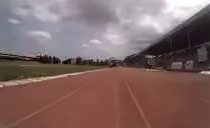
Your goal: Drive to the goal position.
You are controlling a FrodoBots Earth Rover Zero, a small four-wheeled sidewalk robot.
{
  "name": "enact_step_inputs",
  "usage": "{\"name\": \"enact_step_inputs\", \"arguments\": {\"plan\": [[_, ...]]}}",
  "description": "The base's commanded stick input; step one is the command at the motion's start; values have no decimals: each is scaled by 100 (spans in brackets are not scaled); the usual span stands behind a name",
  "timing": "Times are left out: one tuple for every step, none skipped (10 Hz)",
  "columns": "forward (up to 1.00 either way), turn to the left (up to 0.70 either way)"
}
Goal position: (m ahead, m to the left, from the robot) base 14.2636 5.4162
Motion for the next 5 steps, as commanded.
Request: {"name": "enact_step_inputs", "arguments": {"plan": [[45,0],[45,0],[45,0],[45,0],[45,0]]}}
